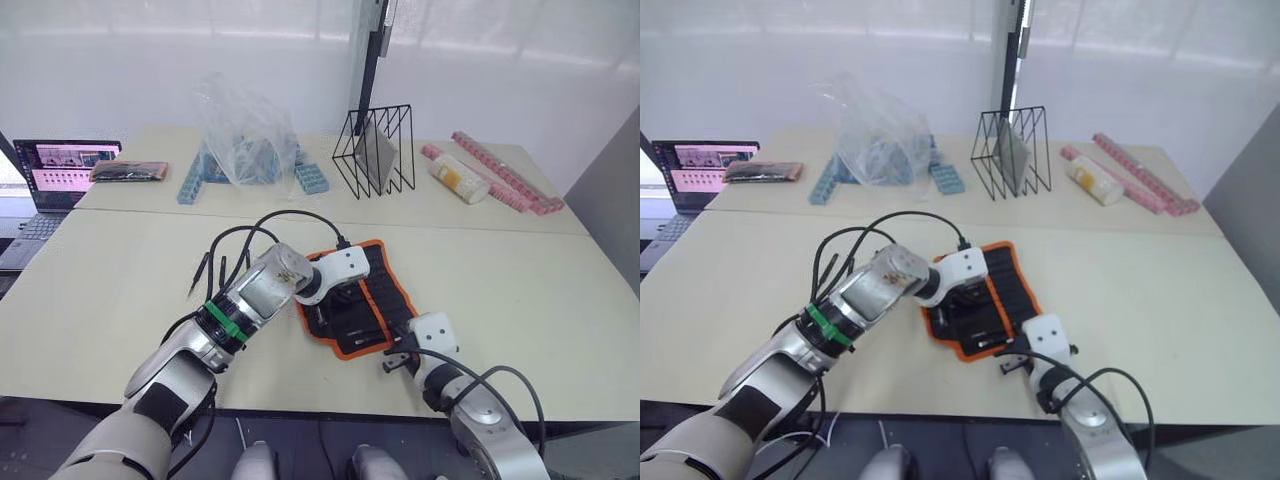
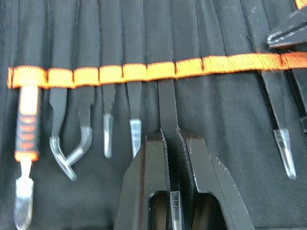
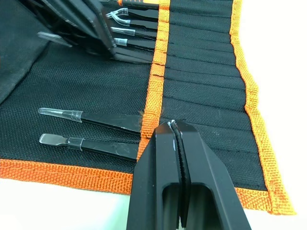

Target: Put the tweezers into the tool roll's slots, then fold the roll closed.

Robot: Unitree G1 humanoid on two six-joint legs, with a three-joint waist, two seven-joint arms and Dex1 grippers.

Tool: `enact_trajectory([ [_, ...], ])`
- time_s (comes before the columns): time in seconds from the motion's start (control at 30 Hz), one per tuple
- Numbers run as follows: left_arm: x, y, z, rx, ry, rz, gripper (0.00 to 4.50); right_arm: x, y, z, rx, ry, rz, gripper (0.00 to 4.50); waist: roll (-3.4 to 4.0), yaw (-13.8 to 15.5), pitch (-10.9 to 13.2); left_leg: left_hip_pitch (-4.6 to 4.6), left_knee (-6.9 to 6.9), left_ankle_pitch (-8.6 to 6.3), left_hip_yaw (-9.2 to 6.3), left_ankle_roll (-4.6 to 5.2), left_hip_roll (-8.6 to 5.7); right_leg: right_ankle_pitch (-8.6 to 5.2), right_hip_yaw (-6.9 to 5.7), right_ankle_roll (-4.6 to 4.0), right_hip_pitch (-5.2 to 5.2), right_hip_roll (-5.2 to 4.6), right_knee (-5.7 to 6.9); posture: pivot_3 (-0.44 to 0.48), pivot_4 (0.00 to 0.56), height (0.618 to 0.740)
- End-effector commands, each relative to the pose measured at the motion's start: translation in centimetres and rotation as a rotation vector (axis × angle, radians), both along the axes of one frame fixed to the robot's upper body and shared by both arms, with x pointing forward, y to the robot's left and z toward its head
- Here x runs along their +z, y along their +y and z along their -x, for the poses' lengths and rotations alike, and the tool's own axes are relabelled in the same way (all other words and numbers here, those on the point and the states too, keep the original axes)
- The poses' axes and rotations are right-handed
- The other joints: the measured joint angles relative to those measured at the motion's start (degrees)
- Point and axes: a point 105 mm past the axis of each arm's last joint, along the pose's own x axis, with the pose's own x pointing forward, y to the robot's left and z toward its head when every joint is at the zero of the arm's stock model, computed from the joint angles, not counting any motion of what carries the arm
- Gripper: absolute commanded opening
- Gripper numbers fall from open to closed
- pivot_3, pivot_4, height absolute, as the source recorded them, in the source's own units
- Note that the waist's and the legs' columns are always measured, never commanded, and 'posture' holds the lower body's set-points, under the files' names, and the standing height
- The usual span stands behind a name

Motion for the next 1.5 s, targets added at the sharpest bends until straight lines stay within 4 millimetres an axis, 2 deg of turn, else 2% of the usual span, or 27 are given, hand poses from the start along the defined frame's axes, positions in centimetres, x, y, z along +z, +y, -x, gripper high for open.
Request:
enact_trajectory([
  [0.03, 0.8, 0.5, -0.2, -0.024, -0.044, -0.030, 0.04, -3.6, 0.7, 1.4, 0.031, 0.169, 0.007, 0.00, 0.00, -0.02, 0.00, -0.01, 0.00, 0.00, 0.00, 0.00, 0.00, 0.00, 0.00, 0.00, -0.01, 0.00, 0.00, 0.000, 0.150, 0.684],
  [0.17, 0.7, 0.3, -0.2, -0.044, -0.048, -0.029, 0.04, -3.6, 0.6, 1.3, 0.025, 0.169, 0.005, 0.00, 0.00, 0.09, 0.00, -0.01, 0.03, 0.00, -0.01, 0.00, 0.00, 0.00, 0.00, 0.00, 0.01, -0.01, 0.00, 0.000, 0.150, 0.684],
  [0.53, -0.7, -3.2, -1.3, -0.079, -0.075, 0.003, 0.04, -3.7, 0.6, 1.9, 0.028, 0.179, 0.008, 0.00, 0.00, 0.26, -0.01, -0.01, 0.05, 0.00, 0.00, 0.00, -0.02, 0.00, 0.00, 0.00, 0.03, -0.01, 0.00, 0.000, 0.150, 0.684],
  [0.87, -0.9, -3.0, -2.2, -0.069, -0.094, 0.029, 0.04, -3.8, 0.6, 2.0, 0.028, 0.187, 0.008, 0.00, -0.02, 0.47, -0.05, 0.02, 0.13, 0.10, 0.00, 0.14, -0.03, -0.02, 0.00, 0.03, 0.17, -0.01, -0.07, 0.000, 0.150, 0.684],
  [0.93, -0.5, -2.9, -2.2, -0.066, -0.101, 0.039, 0.84, -3.9, 0.5, 2.0, 0.027, 0.188, 0.008, 0.00, -0.02, 0.46, -0.05, 0.02, 0.13, 0.11, 0.00, 0.16, -0.03, -0.02, 0.01, 0.03, 0.16, -0.01, -0.07, 0.000, 0.150, 0.684],
  [1.13, 2.4, -2.3, -1.7, -0.076, -0.128, 0.085, 2.68, -4.0, 0.5, 2.0, 0.032, 0.191, 0.012, 0.00, 0.00, 0.18, -0.04, -0.03, 0.12, 0.12, 0.00, 0.16, -0.02, -0.01, 0.01, 0.03, 0.11, 0.00, -0.05, 0.000, 0.150, 0.684],
  [1.23, 4.2, -1.3, -1.0, -0.048, -0.124, 0.138, 3.68, -4.1, 0.4, 1.8, 0.034, 0.192, 0.016, 0.00, 0.03, -0.06, -0.03, -0.02, 0.08, 0.12, 0.00, 0.16, -0.01, -0.01, 0.02, 0.03, 0.07, 0.01, -0.02, 0.000, 0.150, 0.684],
  [1.3, 4.9, 0.2, -0.5, 0.000, -0.108, 0.185, 4.33, -4.2, 0.4, 1.7, 0.034, 0.193, 0.019, 0.00, 0.06, -0.32, -0.05, -0.01, 0.04, 0.11, 0.00, 0.16, -0.01, -0.01, 0.02, 0.02, 0.06, 0.00, -0.01, 0.000, 0.150, 0.684],
  [1.4, 5.7, 4.1, 0.3, 0.100, -0.133, 0.277, 4.42, -4.1, 0.3, 1.5, 0.032, 0.190, 0.020, 0.00, 0.14, -1.09, -0.07, 0.02, 0.00, 0.11, 0.00, 0.16, 0.02, -0.01, 0.02, 0.02, 0.07, -0.01, 0.02, 0.000, 0.150, 0.684],
  [1.43, 5.9, 4.8, 0.5, 0.123, -0.143, 0.299, 4.42, -4.1, 0.2, 1.5, 0.032, 0.190, 0.021, 0.00, 0.15, -1.14, -0.07, 0.04, -0.02, 0.11, -0.02, 0.16, 0.03, -0.01, 0.01, 0.01, 0.06, 0.00, 0.04, 0.000, 0.150, 0.684],
  [1.5, 6.8, 7.5, 0.8, 0.188, -0.224, 0.392, 4.42, -4.2, 0.1, 1.5, 0.032, 0.189, 0.022, 0.00, 0.14, -1.06, -0.07, 0.04, 0.00, 0.12, -0.09, 0.15, 0.03, 0.00, -0.03, 0.01, 0.06, 0.00, 0.15, 0.000, 0.150, 0.684],
])
